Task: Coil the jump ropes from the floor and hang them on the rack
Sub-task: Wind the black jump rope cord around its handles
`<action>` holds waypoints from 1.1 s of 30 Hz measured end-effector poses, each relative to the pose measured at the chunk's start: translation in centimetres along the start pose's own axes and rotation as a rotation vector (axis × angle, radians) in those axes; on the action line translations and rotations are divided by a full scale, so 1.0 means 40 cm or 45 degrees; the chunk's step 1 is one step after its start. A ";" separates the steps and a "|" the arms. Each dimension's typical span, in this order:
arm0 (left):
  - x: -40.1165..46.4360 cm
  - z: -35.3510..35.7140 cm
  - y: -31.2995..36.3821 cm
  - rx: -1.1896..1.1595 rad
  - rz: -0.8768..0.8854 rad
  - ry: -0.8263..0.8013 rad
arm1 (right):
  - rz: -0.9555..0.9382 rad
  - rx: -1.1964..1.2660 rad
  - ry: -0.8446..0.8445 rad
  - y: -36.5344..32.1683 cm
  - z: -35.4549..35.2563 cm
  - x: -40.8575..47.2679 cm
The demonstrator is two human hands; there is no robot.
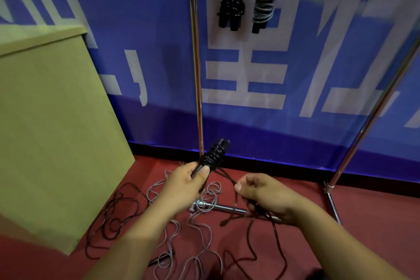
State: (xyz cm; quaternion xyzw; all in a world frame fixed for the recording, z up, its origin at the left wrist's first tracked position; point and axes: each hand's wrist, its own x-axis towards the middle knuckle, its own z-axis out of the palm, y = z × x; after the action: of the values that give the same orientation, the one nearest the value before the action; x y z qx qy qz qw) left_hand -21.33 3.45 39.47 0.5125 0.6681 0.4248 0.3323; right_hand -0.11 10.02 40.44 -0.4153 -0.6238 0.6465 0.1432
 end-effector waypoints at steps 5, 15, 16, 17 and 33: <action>0.011 -0.004 -0.028 0.458 -0.012 0.048 | -0.009 -0.304 -0.051 0.000 0.023 -0.004; 0.010 0.026 -0.026 -0.208 -0.128 0.020 | 0.066 -0.452 0.291 -0.013 0.043 -0.007; 0.008 0.029 -0.020 -0.253 -0.138 0.010 | 0.070 -0.439 0.318 -0.010 0.043 -0.003; 0.007 0.030 -0.014 -0.303 -0.155 0.001 | 0.067 -0.409 0.343 -0.007 0.043 0.001; -0.009 0.019 0.050 -1.234 -0.355 -0.098 | 0.200 0.019 0.387 -0.022 0.034 0.009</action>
State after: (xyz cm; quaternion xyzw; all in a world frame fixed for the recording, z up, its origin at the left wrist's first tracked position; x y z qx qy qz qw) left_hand -19.75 3.51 40.99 0.2207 0.4436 0.6184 0.6100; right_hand -1.59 9.51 40.94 -0.5548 -0.5558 0.5899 0.1880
